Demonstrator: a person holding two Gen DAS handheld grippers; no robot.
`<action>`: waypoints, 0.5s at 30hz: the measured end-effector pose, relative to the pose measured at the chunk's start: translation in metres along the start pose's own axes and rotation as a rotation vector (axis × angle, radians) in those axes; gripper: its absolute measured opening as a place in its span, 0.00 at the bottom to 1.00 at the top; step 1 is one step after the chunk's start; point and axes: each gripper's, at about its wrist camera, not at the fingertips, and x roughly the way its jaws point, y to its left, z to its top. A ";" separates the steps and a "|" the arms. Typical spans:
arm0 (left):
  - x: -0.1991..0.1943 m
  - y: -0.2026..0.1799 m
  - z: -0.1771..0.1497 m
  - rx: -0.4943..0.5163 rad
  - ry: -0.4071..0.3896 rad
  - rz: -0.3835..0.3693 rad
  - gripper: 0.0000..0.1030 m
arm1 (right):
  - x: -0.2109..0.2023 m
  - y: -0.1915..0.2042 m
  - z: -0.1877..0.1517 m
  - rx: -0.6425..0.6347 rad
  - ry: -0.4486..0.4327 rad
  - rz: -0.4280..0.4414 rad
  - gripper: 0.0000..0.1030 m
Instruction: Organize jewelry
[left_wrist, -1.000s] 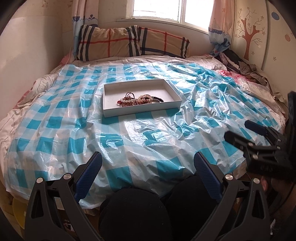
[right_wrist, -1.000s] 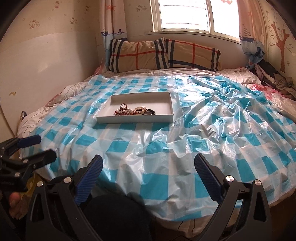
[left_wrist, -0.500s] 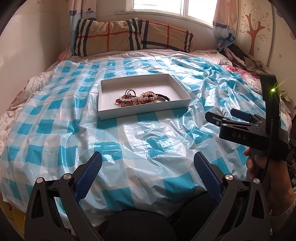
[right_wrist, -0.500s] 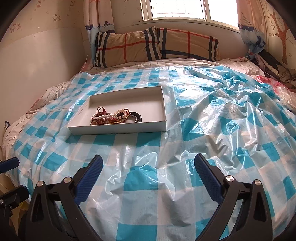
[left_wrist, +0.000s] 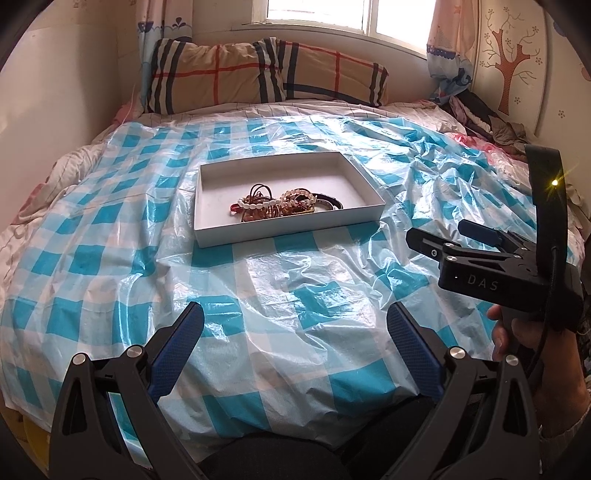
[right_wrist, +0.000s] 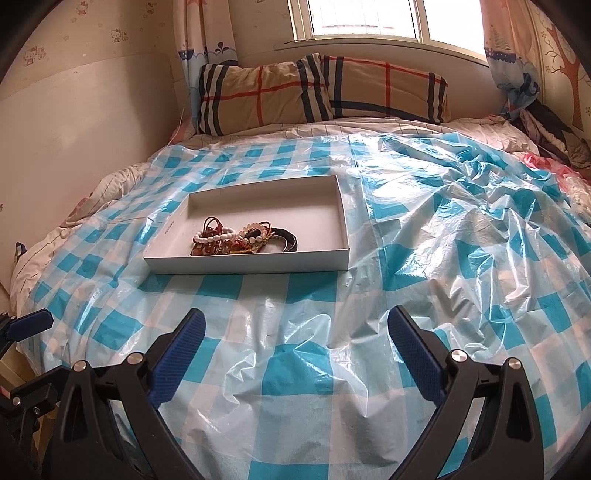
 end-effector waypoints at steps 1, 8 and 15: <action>-0.001 0.000 0.000 0.000 -0.002 0.001 0.92 | -0.002 0.000 0.000 -0.001 -0.001 0.000 0.92; -0.004 0.000 0.000 0.002 -0.006 0.004 0.92 | -0.004 0.001 -0.001 0.000 0.001 -0.005 0.92; -0.002 0.001 0.000 0.004 0.002 0.008 0.92 | -0.001 0.000 0.000 0.003 0.010 0.000 0.92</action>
